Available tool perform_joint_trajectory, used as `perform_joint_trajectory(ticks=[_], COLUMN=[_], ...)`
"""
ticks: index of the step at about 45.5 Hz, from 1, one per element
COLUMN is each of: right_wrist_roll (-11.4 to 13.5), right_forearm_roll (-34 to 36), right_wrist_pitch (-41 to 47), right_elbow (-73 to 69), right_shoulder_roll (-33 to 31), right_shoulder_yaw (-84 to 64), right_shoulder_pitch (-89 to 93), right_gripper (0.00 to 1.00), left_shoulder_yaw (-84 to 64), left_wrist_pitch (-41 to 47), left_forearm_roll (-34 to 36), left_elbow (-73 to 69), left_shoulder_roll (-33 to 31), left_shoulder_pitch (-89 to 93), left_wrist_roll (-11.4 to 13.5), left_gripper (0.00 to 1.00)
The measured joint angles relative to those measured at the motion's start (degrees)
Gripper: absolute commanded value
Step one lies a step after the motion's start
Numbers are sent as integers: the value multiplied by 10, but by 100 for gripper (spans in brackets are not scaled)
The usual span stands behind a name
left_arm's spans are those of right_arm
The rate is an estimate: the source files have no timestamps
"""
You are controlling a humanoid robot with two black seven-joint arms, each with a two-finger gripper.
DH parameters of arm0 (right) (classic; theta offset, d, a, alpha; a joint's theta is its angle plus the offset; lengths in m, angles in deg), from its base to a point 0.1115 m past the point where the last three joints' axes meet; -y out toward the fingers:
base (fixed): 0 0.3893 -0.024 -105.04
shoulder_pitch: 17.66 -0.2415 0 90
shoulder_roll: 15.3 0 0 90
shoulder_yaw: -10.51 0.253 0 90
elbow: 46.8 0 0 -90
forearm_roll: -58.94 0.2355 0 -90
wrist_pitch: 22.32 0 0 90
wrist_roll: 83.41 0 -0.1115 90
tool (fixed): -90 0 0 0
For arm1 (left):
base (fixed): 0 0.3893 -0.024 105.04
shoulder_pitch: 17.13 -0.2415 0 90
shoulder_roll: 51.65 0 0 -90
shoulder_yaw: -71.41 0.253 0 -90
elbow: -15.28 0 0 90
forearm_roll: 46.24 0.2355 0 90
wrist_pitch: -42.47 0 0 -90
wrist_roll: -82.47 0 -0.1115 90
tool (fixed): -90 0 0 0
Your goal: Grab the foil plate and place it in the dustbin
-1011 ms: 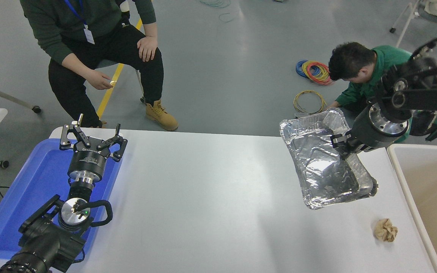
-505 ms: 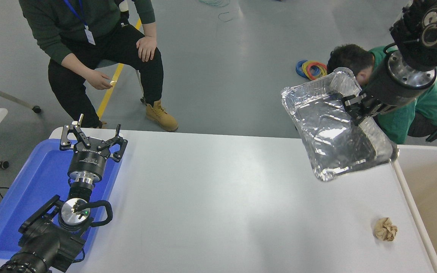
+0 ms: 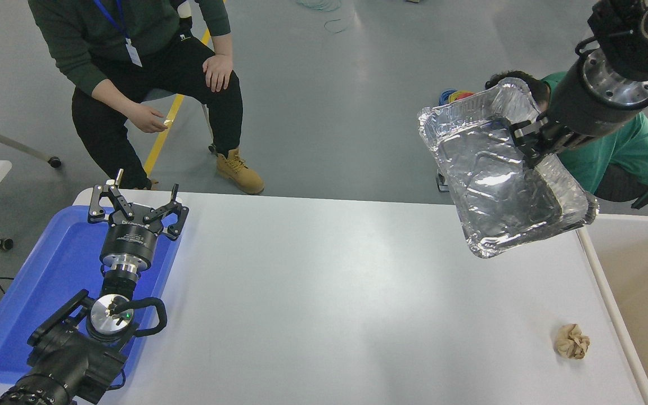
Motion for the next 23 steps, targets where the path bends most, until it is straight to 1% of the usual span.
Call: perform_joint_trajectory(ticks=[12,23], right_wrist_roll=[1,1], right_forearm_roll=[0,2], right_wrist_pitch=[0,0], right_elbow=[110,275], right_shoulder_roll=[-38,-64], right_shoulder_yaw=[2,5], right_shoulder_pitch=[70,184], right_gripper=[0,0], left_shoulder_yaw=[0,0], left_wrist_pitch=[0,0], left_forearm_roll=[0,0], left_elbow=[0,0], left_shoulder_roll=[0,0], left_shoulder_pitch=[0,0], left_wrist_roll=[0,0], left_gripper=[100,100])
